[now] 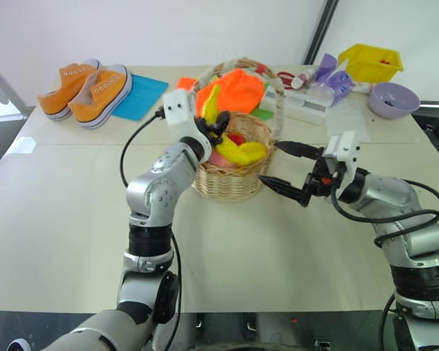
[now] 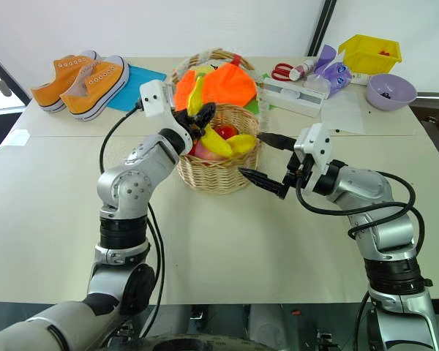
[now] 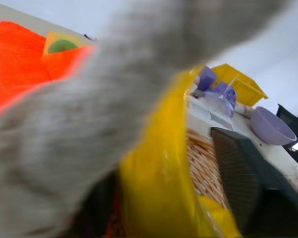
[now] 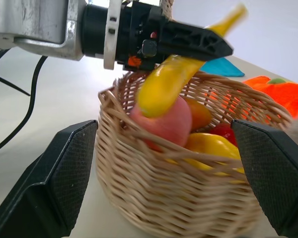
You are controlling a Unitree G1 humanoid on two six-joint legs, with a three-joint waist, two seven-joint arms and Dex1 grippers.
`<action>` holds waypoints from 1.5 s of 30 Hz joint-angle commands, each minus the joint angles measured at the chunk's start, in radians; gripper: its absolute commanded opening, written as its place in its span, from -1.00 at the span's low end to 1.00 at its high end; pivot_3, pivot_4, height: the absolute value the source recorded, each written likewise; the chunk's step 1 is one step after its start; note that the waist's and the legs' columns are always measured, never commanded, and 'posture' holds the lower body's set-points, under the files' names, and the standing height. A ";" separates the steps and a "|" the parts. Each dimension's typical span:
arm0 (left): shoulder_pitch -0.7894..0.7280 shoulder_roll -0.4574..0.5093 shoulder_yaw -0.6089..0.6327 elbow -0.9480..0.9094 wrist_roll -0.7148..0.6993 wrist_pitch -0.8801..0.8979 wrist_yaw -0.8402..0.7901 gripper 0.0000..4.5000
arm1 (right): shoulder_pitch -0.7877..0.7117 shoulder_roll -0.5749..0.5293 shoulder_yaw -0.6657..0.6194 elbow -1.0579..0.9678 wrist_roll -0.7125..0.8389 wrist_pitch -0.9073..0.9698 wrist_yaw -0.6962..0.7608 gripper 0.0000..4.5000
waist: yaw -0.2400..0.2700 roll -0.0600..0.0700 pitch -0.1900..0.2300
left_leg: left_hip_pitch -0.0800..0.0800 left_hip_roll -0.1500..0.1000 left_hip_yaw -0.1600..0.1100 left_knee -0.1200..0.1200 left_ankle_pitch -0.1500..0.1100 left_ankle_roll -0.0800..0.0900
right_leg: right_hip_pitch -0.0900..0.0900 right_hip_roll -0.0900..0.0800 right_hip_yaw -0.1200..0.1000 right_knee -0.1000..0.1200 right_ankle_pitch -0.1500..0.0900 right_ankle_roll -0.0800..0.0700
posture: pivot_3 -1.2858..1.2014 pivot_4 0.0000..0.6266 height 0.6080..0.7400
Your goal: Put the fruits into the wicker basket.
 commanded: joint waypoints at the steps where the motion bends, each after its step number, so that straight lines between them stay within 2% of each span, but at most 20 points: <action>1: -0.018 -0.009 0.007 -0.043 -0.017 0.006 -0.007 0.94 | -0.010 0.004 -0.004 -0.034 0.007 -0.012 0.004 1.00 | 0.000 0.000 0.000 | 0.000 0.000 0.000 0.000 0.000 0.000 | 0.000 0.000 0.000 0.000 0.000 0.000 | 0.03 -0.52 1.00; 7: -0.004 0.005 -0.006 -0.102 -0.041 0.037 -0.044 0.94 | -0.018 0.007 0.000 -0.022 0.004 -0.018 0.016 1.00 | 0.000 0.000 0.000 | 0.000 0.000 0.000 0.000 0.000 0.000 | 0.000 0.000 0.000 0.000 0.000 0.000 | 0.03 -0.52 1.00; 11: 0.015 0.005 0.002 -0.151 -0.113 0.093 -0.081 0.94 | -0.031 0.013 0.011 -0.009 -0.002 -0.021 0.023 1.00 | -0.001 0.000 0.000 | 0.000 0.000 0.000 0.000 0.000 0.000 | 0.000 0.000 0.000 0.000 0.000 0.000 | 0.03 -0.52 1.00; 14: 0.030 0.036 -0.014 -0.182 -0.112 0.129 -0.089 0.94 | -0.038 0.017 0.012 -0.005 0.000 -0.019 0.024 1.00 | -0.001 0.000 0.000 | 0.000 0.000 0.000 0.000 0.000 0.000 | 0.000 0.000 0.000 0.000 0.000 0.000 | 0.03 -0.52 1.00; 17: 0.043 0.072 0.016 -0.222 -0.170 0.160 -0.131 0.94 | -0.043 0.023 0.008 0.003 0.008 -0.010 0.023 1.00 | -0.002 0.000 0.000 | 0.000 0.000 0.000 0.000 0.001 -0.002 | 0.000 0.000 0.000 0.000 0.000 0.000 | 0.03 -0.52 1.00; 22: 0.089 0.235 0.000 -0.329 -0.262 0.181 -0.329 0.94 | -0.040 0.050 -0.035 0.003 0.056 0.027 -0.022 1.00 | -0.003 0.000 0.000 | 0.000 0.000 0.000 0.000 0.003 -0.005 | -0.001 0.000 0.000 0.001 0.000 0.000 | 0.03 -0.52 1.00; 26: 0.254 0.538 -0.085 -0.434 -0.133 -0.010 -0.644 0.94 | 0.042 0.038 -0.130 -0.003 0.078 0.027 -0.062 1.00 | -0.004 0.001 0.000 | 0.000 0.000 0.000 -0.001 0.003 -0.006 | -0.001 0.000 0.001 0.001 0.000 0.000 | 0.03 -0.52 1.00; 29: 0.394 0.645 0.000 -0.440 -0.143 -0.123 -0.785 0.94 | 0.075 0.065 -0.172 -0.022 0.062 0.016 -0.144 1.00 | -0.003 0.002 0.000 | 0.000 0.001 0.001 -0.001 0.003 -0.006 | -0.001 -0.001 0.002 0.000 0.000 -0.001 | 0.03 -0.52 1.00; 35: 0.611 0.723 0.214 -0.429 -0.215 -0.258 -0.964 0.94 | 0.047 0.193 -0.106 -0.088 0.053 0.019 -0.288 1.00 | -0.017 0.002 0.000 | 0.001 0.002 0.000 -0.002 0.001 -0.002 | -0.003 -0.002 0.004 0.001 -0.002 -0.005 | 0.03 -0.52 1.00; 38: 0.671 0.724 0.297 -0.413 -0.265 -0.292 -0.994 0.94 | 0.017 0.238 -0.059 -0.075 0.002 0.001 -0.338 1.00 | -0.026 0.003 0.000 | 0.000 0.002 0.000 -0.002 0.001 -0.002 | -0.003 -0.002 0.004 0.001 -0.001 -0.004 | 0.03 -0.52 1.00; 42: 0.775 0.722 0.389 -0.334 -0.247 -0.383 -1.069 0.94 | -0.055 0.297 -0.006 0.022 -0.131 -0.059 -0.443 1.00 | -0.030 0.003 0.000 | 0.001 0.002 0.001 -0.002 0.001 -0.002 | -0.003 -0.003 0.004 0.001 -0.001 -0.005 | 0.03 -0.52 1.00; 45: 0.827 0.720 0.437 -0.310 -0.260 -0.415 -1.086 0.94 | -0.074 0.312 0.024 0.050 -0.159 -0.077 -0.436 1.00 | -0.031 0.004 0.000 | 0.001 0.002 0.001 -0.002 0.001 -0.002 | -0.004 -0.002 0.004 0.001 -0.001 -0.005 | 0.03 -0.52 1.00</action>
